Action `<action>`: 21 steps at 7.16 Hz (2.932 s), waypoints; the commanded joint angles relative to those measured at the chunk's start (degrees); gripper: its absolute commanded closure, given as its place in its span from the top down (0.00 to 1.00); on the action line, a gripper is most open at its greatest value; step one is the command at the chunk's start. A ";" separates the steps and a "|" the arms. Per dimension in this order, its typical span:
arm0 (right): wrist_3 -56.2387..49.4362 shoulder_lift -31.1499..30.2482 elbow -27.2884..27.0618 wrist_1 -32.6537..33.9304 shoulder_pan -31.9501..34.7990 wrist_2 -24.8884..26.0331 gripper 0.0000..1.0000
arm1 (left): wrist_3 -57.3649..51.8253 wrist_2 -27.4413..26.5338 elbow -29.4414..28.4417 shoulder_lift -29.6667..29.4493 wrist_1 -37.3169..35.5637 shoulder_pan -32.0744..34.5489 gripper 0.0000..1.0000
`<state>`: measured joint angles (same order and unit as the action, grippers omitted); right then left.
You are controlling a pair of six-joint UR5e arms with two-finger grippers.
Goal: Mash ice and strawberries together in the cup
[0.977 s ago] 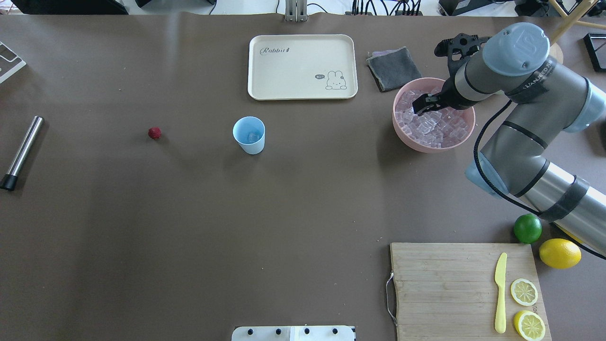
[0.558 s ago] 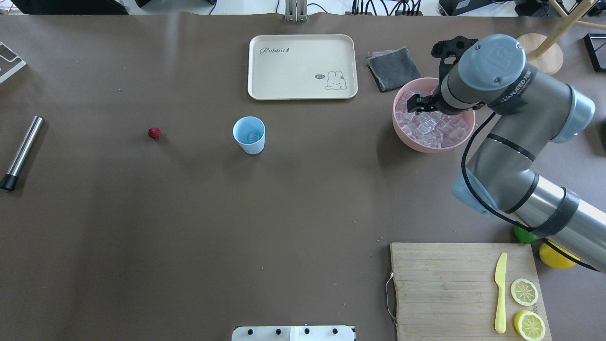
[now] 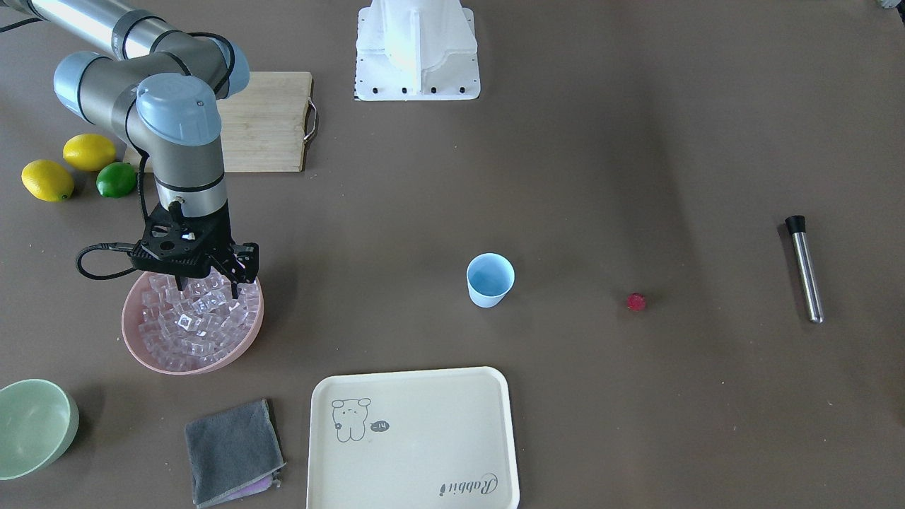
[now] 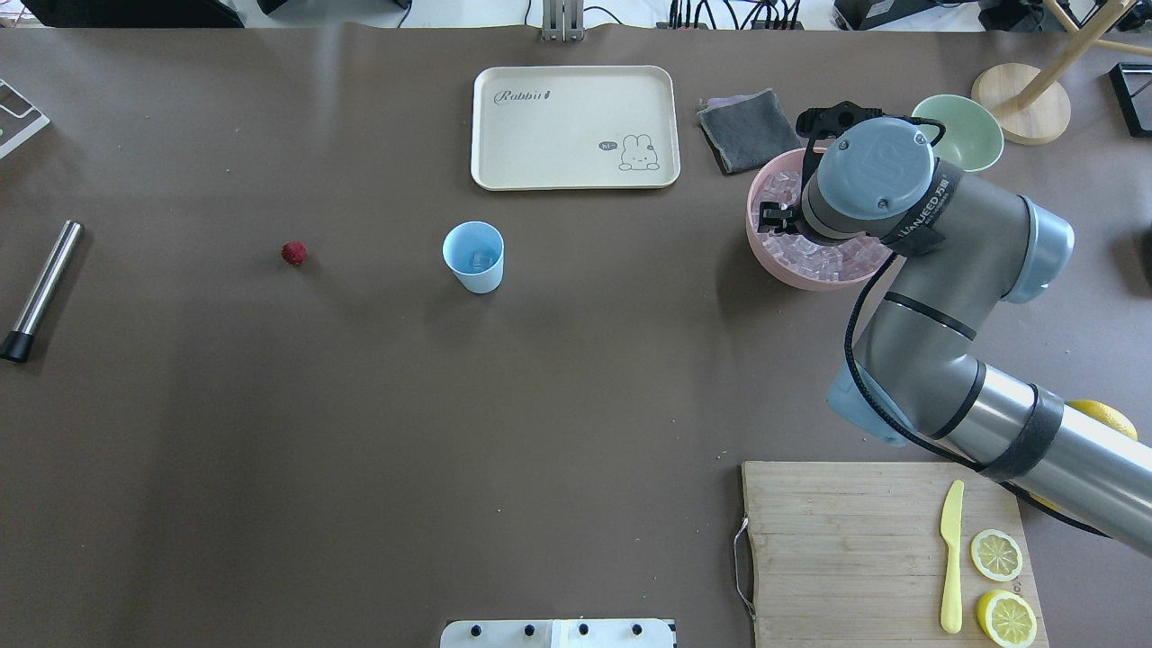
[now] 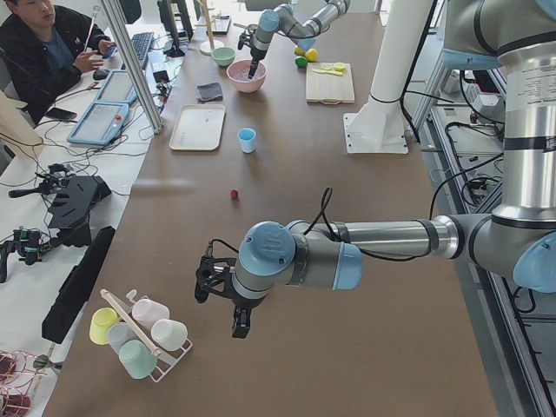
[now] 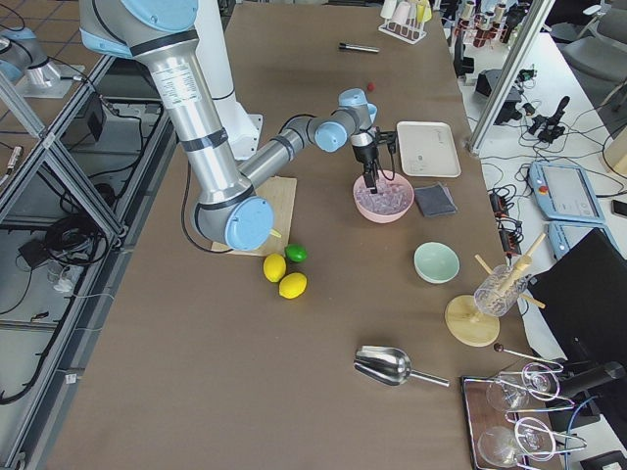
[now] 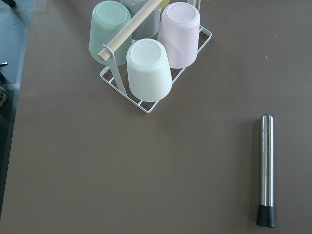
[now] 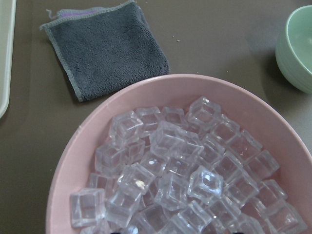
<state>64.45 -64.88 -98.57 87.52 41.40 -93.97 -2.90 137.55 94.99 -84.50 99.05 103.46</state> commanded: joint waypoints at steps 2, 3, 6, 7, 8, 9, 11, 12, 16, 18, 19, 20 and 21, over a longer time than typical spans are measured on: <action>5.47 0.19 1.62 0.02 0.44 0.19 0.56 | 0.00 0.00 0.11 0.04 0.09 0.07 0.99; 5.94 0.28 2.32 0.02 0.52 0.27 0.54 | 0.00 0.00 0.02 0.04 0.09 -0.01 0.99; 9.29 2.03 4.52 0.80 0.00 1.50 0.48 | 0.00 0.00 0.28 0.04 0.09 0.07 0.99; 9.29 2.03 4.52 1.94 -0.18 1.94 0.49 | 0.00 0.00 0.45 -0.05 0.09 0.07 0.99; 9.29 2.03 4.44 3.00 -0.44 2.29 0.46 | 0.00 0.00 0.54 -0.05 0.09 -0.01 0.99; 9.11 2.38 4.43 3.70 -1.14 2.82 0.40 | 0.00 0.00 0.37 -0.05 0.09 -0.01 0.99; 9.20 2.39 4.52 3.71 -1.76 3.26 0.29 | 0.00 0.00 0.28 -0.05 0.09 -0.01 0.99; 9.03 2.39 4.44 3.71 -1.76 3.26 0.26 | 0.00 0.00 0.37 -0.05 0.09 0.07 0.99; 4.66 3.17 3.47 5.19 -0.89 2.74 0.03 | -0.09 0.00 0.02 0.04 0.17 0.07 0.99; 1.38 4.40 3.20 6.79 0.52 0.73 0.00 | -0.09 0.00 -0.07 0.04 0.09 0.07 0.99; 1.29 5.63 2.16 7.05 1.57 -0.68 0.00 | -0.09 0.00 -0.16 0.04 0.00 -0.01 0.99; 1.81 8.42 2.06 8.01 1.93 -2.08 0.00 | 0.00 0.00 -0.07 0.04 0.00 0.07 0.99; 2.34 12.02 2.58 8.02 1.06 -1.75 0.00 | 0.00 0.00 0.10 0.04 0.00 -0.01 0.99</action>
<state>66.27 -56.76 -96.22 95.15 42.83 -95.28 -2.93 137.55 94.95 -84.46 99.07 103.50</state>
